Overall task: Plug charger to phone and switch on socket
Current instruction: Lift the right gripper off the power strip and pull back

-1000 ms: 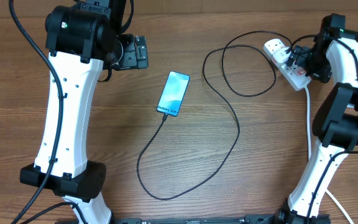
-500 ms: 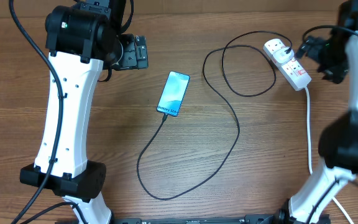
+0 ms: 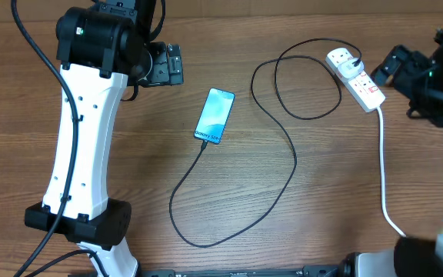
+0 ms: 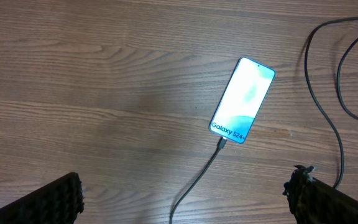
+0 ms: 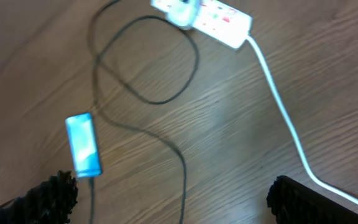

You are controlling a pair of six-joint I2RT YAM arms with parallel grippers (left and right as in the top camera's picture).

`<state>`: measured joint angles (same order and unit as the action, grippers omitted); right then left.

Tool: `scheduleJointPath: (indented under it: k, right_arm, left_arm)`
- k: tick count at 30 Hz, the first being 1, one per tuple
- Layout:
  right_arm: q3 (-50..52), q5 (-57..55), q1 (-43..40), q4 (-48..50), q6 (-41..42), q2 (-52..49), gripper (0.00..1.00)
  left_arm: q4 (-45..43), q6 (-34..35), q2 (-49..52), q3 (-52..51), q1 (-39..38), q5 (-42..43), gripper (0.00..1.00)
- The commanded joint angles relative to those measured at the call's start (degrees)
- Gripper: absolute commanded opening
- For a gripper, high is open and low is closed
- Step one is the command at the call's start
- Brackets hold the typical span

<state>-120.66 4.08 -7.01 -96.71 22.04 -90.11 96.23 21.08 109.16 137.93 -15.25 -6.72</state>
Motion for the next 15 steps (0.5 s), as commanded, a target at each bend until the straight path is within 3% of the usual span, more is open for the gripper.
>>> scheduleJointPath:
  k: [1, 15]
  right_arm:
    - [1.9, -0.2, 2.7, -0.2, 0.5, 6.7, 1.0]
    - [22.3, -0.1, 6.7, 1.2, 0.5, 33.5, 1.0]
  left_arm:
    - [0.0, 0.8, 0.2, -0.3, 0.3, -0.9, 1.0]
    - [0.0, 0.8, 0.2, -0.3, 0.3, -0.9, 1.0]
